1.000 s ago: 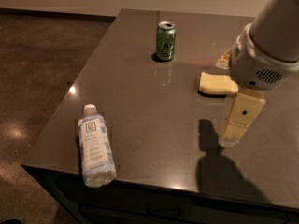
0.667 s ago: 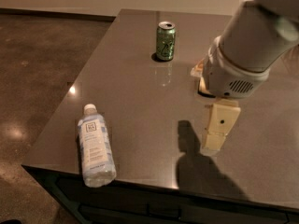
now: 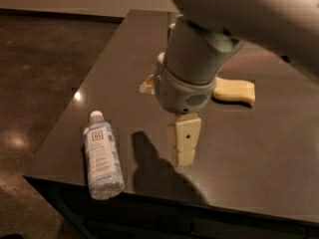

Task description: Move blue plastic bottle near sponge

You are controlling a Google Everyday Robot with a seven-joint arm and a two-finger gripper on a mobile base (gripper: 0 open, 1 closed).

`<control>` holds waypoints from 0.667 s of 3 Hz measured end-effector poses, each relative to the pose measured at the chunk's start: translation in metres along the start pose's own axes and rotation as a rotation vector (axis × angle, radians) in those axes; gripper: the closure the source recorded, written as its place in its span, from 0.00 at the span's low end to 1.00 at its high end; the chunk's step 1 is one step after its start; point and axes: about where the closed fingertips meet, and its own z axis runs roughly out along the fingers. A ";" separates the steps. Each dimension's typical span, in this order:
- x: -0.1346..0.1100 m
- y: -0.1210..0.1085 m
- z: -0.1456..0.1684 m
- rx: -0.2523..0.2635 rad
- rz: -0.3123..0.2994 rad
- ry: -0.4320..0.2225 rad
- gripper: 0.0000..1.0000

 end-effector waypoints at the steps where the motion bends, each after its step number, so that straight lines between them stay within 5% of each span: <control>1: -0.034 -0.008 0.017 -0.050 -0.201 -0.030 0.00; 2: -0.071 -0.013 0.031 -0.107 -0.413 -0.078 0.00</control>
Offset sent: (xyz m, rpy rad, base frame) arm -0.0207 0.1164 -0.0208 -0.0005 0.0385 0.7124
